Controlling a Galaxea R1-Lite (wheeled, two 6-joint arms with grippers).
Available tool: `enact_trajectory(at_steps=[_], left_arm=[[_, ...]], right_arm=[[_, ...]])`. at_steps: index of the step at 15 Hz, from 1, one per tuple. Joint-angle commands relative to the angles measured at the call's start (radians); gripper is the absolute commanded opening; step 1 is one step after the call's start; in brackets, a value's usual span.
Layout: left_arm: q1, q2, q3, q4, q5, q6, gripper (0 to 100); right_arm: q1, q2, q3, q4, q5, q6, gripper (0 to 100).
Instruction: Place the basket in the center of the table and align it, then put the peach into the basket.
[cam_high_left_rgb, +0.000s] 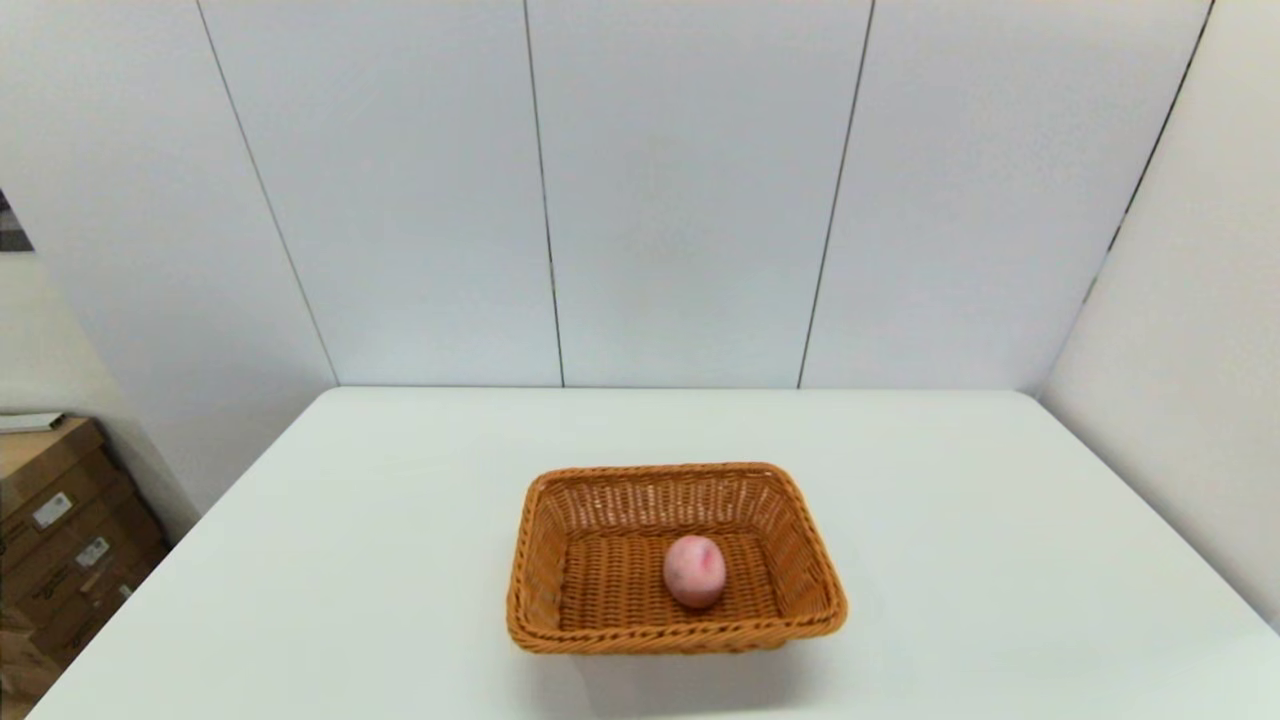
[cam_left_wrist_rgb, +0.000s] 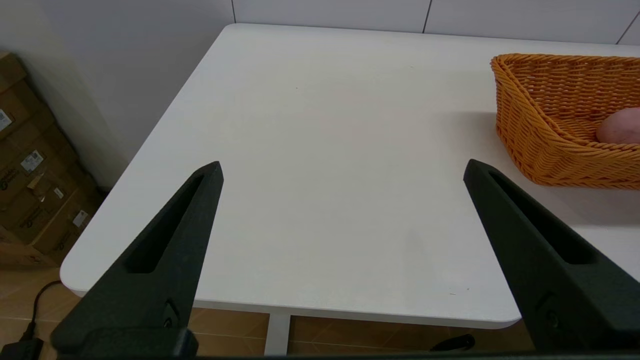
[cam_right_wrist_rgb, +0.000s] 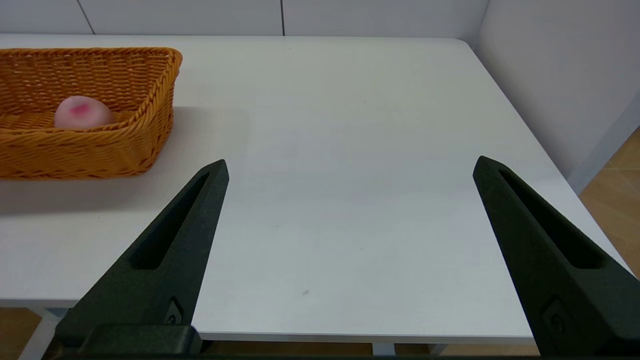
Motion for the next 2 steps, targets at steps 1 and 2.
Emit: enact_trajectory(at_steps=[1, 2], left_arm=[[0.0, 0.0, 0.0, 0.001, 0.001, -0.001, 100], [0.0, 0.0, 0.0, 0.001, 0.001, -0.001, 100]], right_arm=[[-0.001, 0.0, 0.0, 0.001, 0.0, 0.0, 100], [-0.001, 0.0, 0.0, 0.001, 0.0, 0.0, 100]])
